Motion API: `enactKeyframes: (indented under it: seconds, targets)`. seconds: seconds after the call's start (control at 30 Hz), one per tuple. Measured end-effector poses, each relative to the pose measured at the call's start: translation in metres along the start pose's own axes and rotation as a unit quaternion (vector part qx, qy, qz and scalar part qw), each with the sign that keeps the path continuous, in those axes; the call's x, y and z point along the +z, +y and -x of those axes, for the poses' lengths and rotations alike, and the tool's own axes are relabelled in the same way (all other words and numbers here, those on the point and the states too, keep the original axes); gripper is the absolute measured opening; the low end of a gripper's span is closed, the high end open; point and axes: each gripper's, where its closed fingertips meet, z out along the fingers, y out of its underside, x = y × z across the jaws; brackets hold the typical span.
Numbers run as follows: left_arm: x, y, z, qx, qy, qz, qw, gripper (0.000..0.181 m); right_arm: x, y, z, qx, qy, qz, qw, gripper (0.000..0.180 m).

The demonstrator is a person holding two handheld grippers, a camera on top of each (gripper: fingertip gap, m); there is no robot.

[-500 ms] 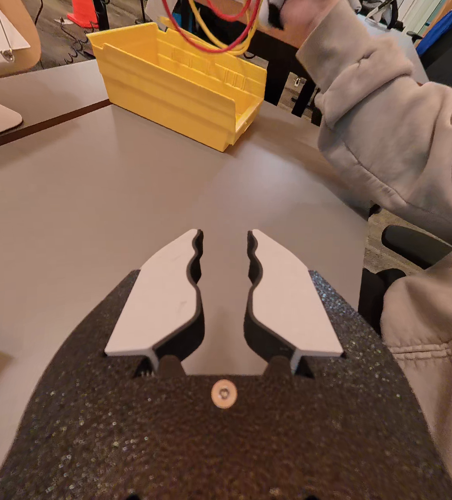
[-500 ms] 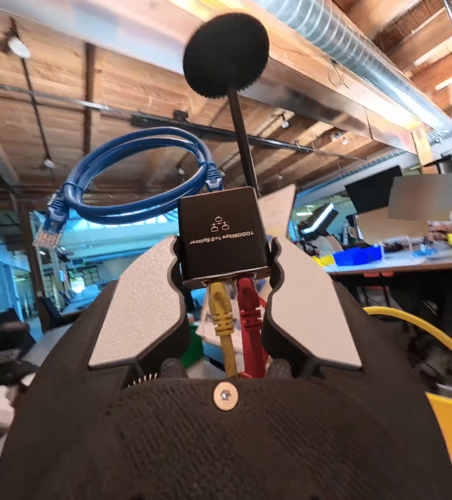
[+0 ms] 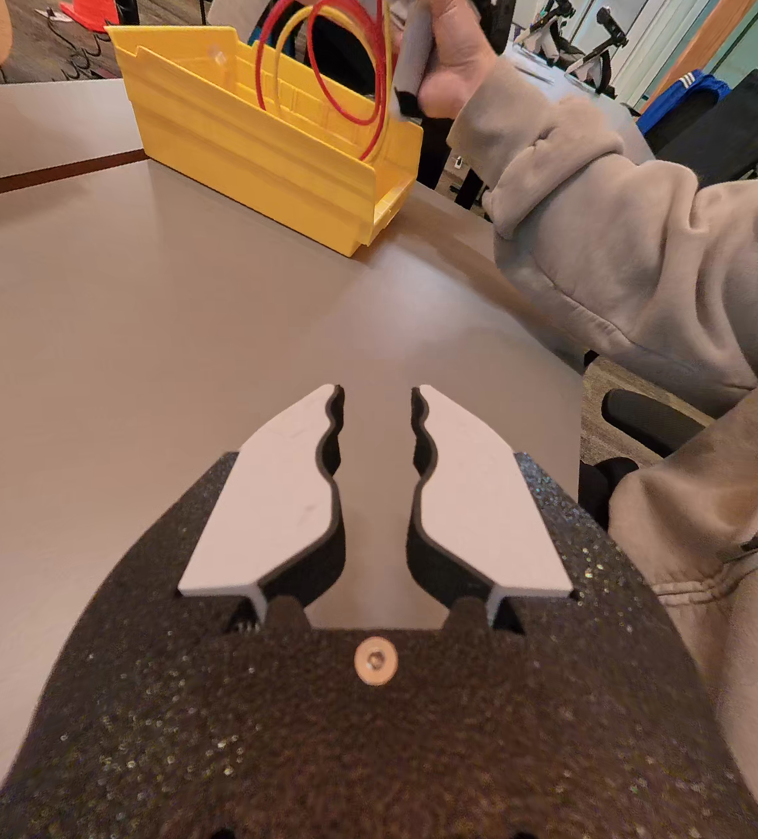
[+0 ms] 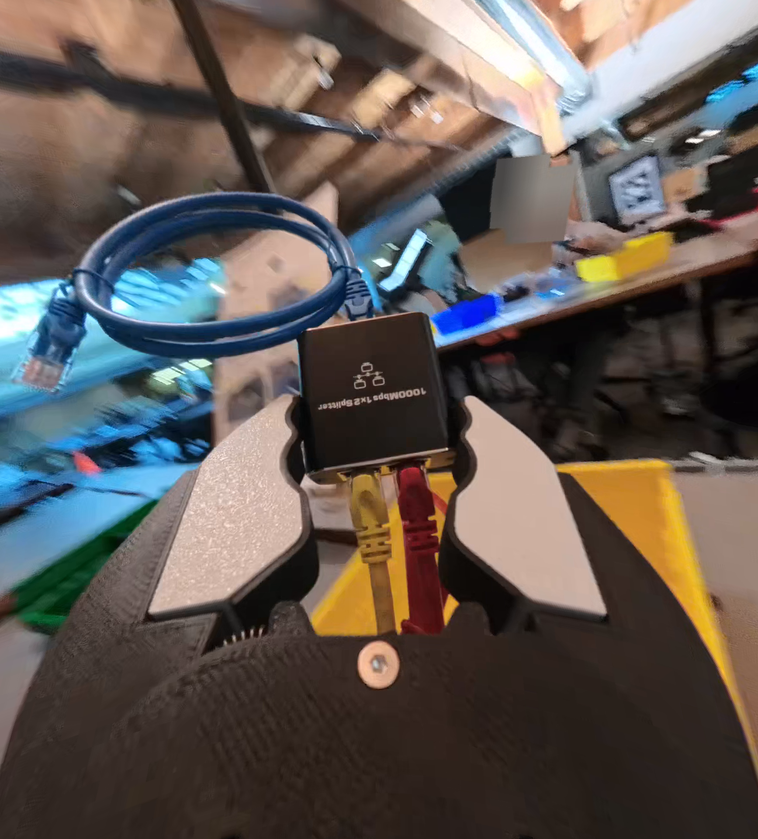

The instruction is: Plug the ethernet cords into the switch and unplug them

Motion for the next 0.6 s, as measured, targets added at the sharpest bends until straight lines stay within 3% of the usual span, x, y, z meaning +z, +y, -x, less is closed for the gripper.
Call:
enactKeyframes:
  seconds: [0.07, 0.13, 0.27, 0.47, 0.6]
  targets:
    - [0.000, 0.001, -0.001, 0.003, -0.001, 0.004, 1.000, 0.028, -0.003, 0.021, -0.023, -0.071, 0.072, 0.063, 0.993, 0.064]
    - [-0.001, 0.003, 0.000, 0.007, -0.004, 0.010, 1.000, 0.028, -0.008, 0.041, -0.043, -0.184, 0.140, 0.152, 0.961, 0.064]
    - [-0.001, 0.003, -0.001, 0.006, -0.002, 0.013, 1.000, 0.028, -0.010, 0.075, -0.052, -0.383, 0.199, 0.310, 0.847, 0.064]
    - [0.000, 0.003, -0.007, 0.004, 0.006, 0.013, 1.000, 0.028, -0.015, 0.099, -0.058, -0.515, 0.267, 0.393, 0.713, 0.063]
    - [-0.005, 0.008, -0.014, 0.016, 0.011, 0.026, 0.999, 0.028, -0.015, 0.097, -0.055, -0.429, 0.256, 0.347, 0.794, 0.063]
